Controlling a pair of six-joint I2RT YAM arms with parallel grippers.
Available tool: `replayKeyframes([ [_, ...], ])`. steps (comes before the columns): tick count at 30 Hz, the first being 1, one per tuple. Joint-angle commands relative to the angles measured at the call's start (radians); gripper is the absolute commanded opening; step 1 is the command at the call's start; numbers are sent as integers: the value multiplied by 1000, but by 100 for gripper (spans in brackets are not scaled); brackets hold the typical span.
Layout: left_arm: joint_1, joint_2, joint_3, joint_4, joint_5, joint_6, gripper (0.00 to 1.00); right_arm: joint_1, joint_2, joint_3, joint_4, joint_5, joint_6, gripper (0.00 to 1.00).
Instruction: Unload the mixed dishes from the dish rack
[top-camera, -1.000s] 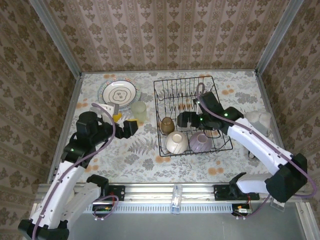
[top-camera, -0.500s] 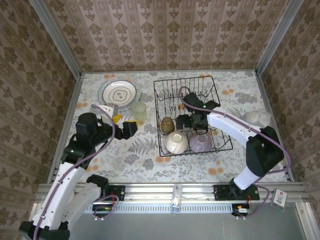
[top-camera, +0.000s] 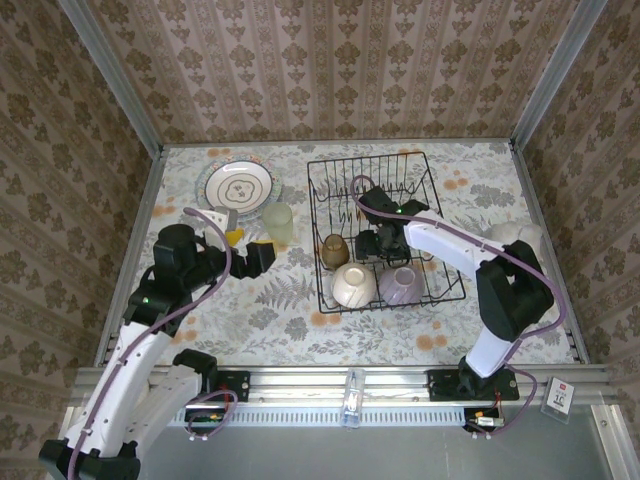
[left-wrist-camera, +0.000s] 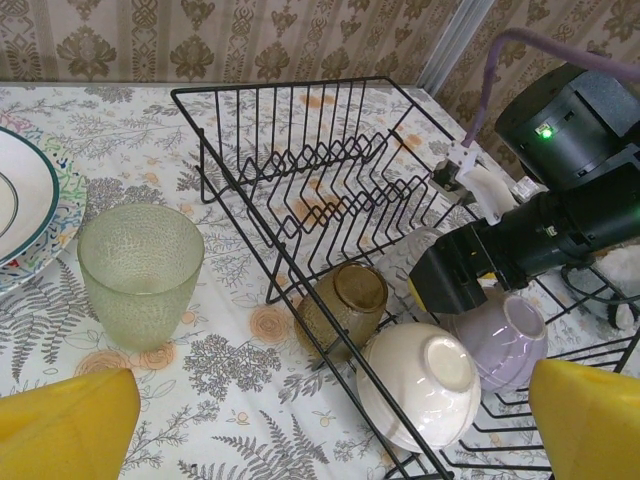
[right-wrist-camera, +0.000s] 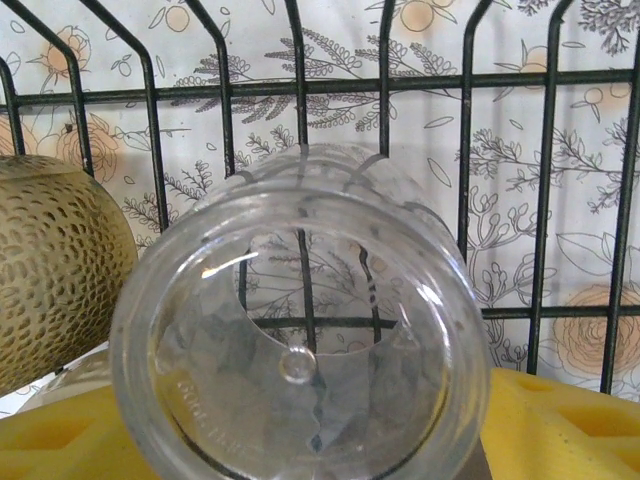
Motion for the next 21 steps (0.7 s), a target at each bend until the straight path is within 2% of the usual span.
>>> replayKeyframes([
  [1, 6, -3, 0, 23, 19, -27, 100, 7, 13, 26, 12, 16, -12, 74],
  [4, 7, 2, 1, 29, 22, -36, 100, 7, 13, 20, 18, 3, -17, 68],
  [12, 6, 17, 8, 29, 26, -45, 100, 7, -31, -6, 31, -11, -22, 45],
  [21, 6, 28, -11, 60, 44, -94, 100, 3, -114, -24, 39, -40, -20, 35],
])
